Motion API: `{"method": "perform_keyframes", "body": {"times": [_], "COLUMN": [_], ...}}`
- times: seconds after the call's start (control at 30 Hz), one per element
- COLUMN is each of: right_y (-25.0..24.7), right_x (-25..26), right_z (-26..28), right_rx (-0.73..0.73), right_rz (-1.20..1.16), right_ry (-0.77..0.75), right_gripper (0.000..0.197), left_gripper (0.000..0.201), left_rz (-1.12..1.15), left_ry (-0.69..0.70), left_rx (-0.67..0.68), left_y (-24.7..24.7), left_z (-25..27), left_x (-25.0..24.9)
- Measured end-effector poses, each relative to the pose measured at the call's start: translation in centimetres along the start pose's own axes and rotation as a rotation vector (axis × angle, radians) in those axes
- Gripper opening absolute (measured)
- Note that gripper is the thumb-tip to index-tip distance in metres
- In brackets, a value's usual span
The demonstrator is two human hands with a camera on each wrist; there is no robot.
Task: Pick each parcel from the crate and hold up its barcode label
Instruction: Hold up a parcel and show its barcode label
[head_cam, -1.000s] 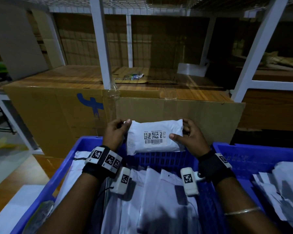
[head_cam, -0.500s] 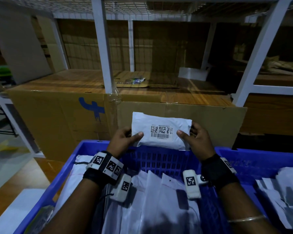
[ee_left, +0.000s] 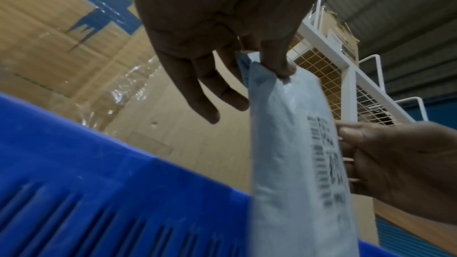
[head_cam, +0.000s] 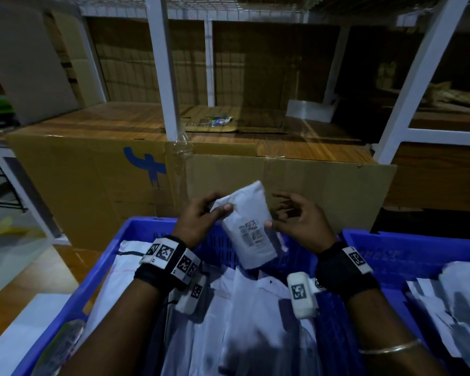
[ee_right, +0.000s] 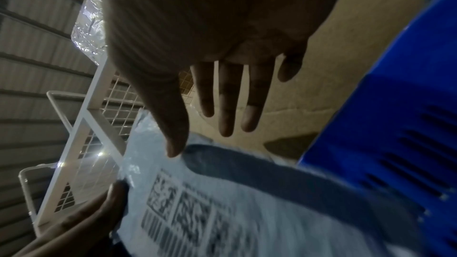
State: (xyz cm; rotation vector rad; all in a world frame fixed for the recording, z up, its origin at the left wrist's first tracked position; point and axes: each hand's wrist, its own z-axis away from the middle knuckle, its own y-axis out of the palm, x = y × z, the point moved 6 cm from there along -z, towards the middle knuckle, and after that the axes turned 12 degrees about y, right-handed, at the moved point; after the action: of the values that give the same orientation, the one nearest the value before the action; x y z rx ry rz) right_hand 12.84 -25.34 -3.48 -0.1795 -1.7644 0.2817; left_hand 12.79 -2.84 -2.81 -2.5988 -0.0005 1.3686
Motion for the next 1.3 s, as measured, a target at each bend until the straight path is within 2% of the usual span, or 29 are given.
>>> {"method": "perform_keyframes", "body": {"times": [0.07, 0.17, 0.27, 0.37, 0.43, 0.5, 0.63, 0.7, 0.77, 0.83, 0.93, 1.03, 1.13, 1.23, 1.3], "right_y": [1.0, 1.9, 1.7, 0.6, -0.2, -0.8, -0.6, -0.8, -1.3, -1.9, -2.2, -1.9, -0.5, 1.4, 2.7], "right_x": [0.2, 0.2, 0.2, 0.1, -0.1, -0.2, -1.1, -1.9, -2.4, -2.3, -1.5, 0.1, 2.4, 3.3, 3.1], "right_z": [0.1, 0.3, 0.4, -0.1, -0.2, -0.2, -0.1, -0.2, -0.3, -0.3, -0.2, -0.4, -0.7, -0.6, -0.5], "right_rx": [0.060, 0.077, 0.051, -0.036, -0.110, -0.147, -0.137, -0.162, -0.207, -0.251, -0.262, -0.227, -0.071, 0.200, 0.366], "right_rz": [-0.082, 0.035, 0.013, -0.149, -0.307, -0.403, -0.392, -0.356, -0.289, -0.133, 0.069, 0.277, 0.711, 0.911, 1.032], "right_ry": [0.000, -0.031, -0.040, 0.008, 0.075, 0.126, 0.180, 0.203, 0.202, 0.179, 0.117, -0.001, -0.096, -0.009, 0.060], "right_gripper": [0.058, 0.040, 0.028, 0.027, 0.024, 0.025, 0.030, 0.045, 0.070, 0.084, 0.085, 0.073, 0.057, 0.054, 0.055], "left_gripper": [0.006, 0.008, 0.026, 0.043, 0.049, 0.046, 0.037, 0.039, 0.037, 0.035, 0.035, 0.042, 0.039, 0.054, 0.051], "left_rz": [-0.040, -0.034, 0.018, 0.051, -0.020, -0.063, -0.045, -0.081, -0.118, -0.127, -0.152, -0.248, -0.325, -0.339, -0.348], "left_ry": [0.032, 0.048, -0.029, -0.121, -0.167, -0.187, -0.197, -0.215, -0.231, -0.235, -0.268, -0.296, -0.271, -0.251, -0.253], "left_rx": [0.000, 0.000, -0.063, -0.041, 0.049, 0.139, 0.192, 0.190, 0.181, 0.183, 0.257, 0.365, 0.454, 0.488, 0.489], "left_y": [0.2, 0.5, 0.5, 0.8, 1.2, 1.7, 2.0, 1.7, 1.5, 1.5, 1.4, 1.4, 2.0, 2.7, 2.9], "left_z": [-0.1, 0.0, 0.2, 0.4, 0.7, 1.0, 1.3, 1.3, 1.3, 1.4, 1.4, 1.6, 2.0, 2.0, 2.0], "left_x": [-0.2, -0.4, -0.3, 0.5, 1.2, 1.9, 2.5, 2.6, 2.7, 2.4, 2.7, 2.8, 2.4, 2.2, 2.3]}}
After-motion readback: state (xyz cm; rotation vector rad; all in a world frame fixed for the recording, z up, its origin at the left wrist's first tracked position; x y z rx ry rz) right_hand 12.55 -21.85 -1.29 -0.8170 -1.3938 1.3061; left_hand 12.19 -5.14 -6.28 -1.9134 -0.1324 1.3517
